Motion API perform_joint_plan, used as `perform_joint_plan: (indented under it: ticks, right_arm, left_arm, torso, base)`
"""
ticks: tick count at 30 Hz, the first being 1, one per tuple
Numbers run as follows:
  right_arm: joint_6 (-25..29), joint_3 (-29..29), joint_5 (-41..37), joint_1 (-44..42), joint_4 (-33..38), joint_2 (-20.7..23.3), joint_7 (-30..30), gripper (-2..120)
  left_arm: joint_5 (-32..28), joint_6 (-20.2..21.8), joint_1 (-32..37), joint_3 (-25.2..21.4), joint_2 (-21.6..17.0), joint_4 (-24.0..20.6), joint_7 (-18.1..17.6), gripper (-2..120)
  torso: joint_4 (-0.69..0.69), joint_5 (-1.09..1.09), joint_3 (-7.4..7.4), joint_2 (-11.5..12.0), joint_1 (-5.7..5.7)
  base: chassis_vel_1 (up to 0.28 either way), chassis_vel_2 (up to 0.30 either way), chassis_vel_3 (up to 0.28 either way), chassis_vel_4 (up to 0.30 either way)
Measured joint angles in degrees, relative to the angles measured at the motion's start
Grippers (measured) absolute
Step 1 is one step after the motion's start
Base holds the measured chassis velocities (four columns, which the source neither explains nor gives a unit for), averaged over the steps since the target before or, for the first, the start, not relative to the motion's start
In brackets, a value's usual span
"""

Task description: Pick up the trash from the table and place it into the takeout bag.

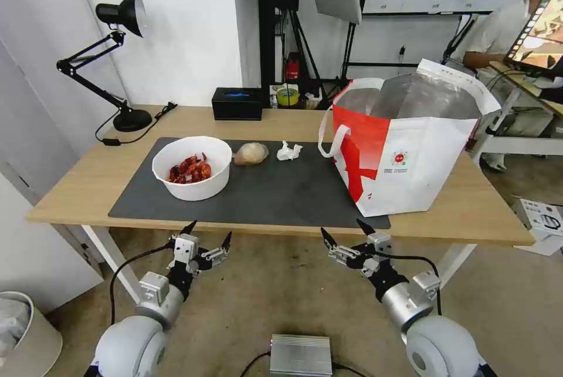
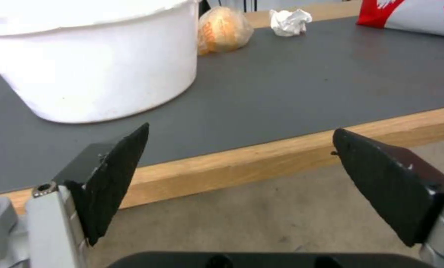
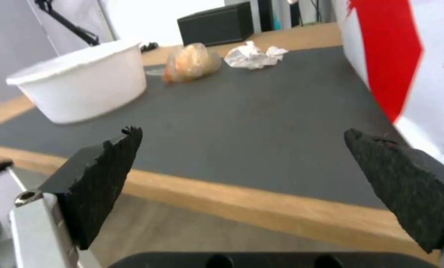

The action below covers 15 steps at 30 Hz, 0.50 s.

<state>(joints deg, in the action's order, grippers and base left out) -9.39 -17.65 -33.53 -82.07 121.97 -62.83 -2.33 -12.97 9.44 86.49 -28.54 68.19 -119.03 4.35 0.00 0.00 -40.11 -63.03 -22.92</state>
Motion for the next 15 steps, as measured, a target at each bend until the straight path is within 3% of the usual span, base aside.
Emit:
perform_joint_plan:
  ticks: [10, 15]
  right_arm:
    - [-3.3, 2.9, -5.1, 7.5, -1.4, 0.1, -2.1, 100]
    - [-5.3, 6.3, -7.6, 15.7, -5.3, 0.2, -3.7, 100]
  left_arm:
    - [0.0, 0.0, 1.0, -0.8, 0.1, -0.6, -0.1, 100]
    - [0.3, 0.0, 1.3, -1.0, 0.6, -0.7, -0.1, 100]
  torso:
    - [0.00, 0.00, 0.00, 0.0, 0.00]
    - [0.00, 0.00, 0.00, 0.0, 0.00]
  base:
    - [0.000, 0.000, 0.000, 0.000]
    - [0.000, 0.000, 0.000, 0.000]
